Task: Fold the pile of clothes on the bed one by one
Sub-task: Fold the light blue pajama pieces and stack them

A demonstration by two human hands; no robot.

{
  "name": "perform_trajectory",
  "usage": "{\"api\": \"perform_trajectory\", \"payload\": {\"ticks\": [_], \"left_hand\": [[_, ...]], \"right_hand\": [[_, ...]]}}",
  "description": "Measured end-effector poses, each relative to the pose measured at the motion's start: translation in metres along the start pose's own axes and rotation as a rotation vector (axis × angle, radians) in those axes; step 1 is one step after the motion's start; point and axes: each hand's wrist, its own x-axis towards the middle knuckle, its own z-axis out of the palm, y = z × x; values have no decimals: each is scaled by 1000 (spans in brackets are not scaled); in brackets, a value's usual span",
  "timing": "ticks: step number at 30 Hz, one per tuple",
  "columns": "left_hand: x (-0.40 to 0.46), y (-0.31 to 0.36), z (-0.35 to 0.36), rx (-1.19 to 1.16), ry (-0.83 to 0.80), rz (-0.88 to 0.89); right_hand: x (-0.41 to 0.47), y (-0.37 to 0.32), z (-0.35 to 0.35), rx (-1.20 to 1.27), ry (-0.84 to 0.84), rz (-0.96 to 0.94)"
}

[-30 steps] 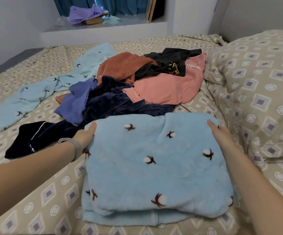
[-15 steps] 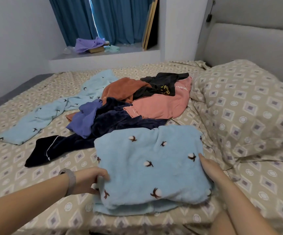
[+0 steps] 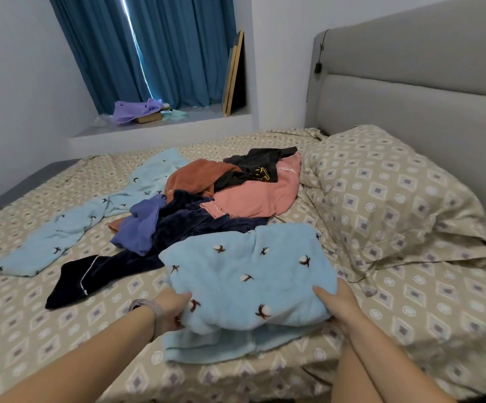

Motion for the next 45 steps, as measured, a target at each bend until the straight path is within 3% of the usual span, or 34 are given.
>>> {"api": "perform_trajectory", "payload": {"ticks": [3,6,9,11,14,16,19,22,25,27,32,34,37,39,42,45], "left_hand": [[2,3,-21,76,124,-67],[14,-1,-40,364,240,-53],[12,-9,-33,822,181,-93],[13,-18,-30,852,88,-231],[7,-22,-40,593,-81,-447],[13,-29,-49,196,-96,-457],[19,-30,-47,-224,-30,-341],[28,-30,-33,-156,11,-149],[40,-37,-30,-40,222,8],[43,-44,-34,-22,324,21],[54,-59,-39,-114,230,-159],[52,-47,-40,-148,295,-109],[53,-24,-40,-7,448,1],[60,-11,-37,25,419,64],[78,-6,-30,60,300,15],[87,-13,-31,59,293,4]], "right_hand": [[3,1,-2,-39,61,18],[6,3,2,-83,94,37],[7,4,8,-123,142,39],[9,5,8,-104,156,62],[17,5,3,152,107,195],[23,5,-3,299,100,277],[36,12,-10,218,73,287],[42,18,-14,122,21,189],[43,18,-19,95,115,124],[44,19,-21,68,197,138],[38,12,-22,-55,179,207],[40,5,-24,-12,209,152],[51,-5,-21,42,234,103],[62,-12,-14,38,191,69],[79,-21,-3,34,56,93],[94,-17,0,-32,14,140]]}}
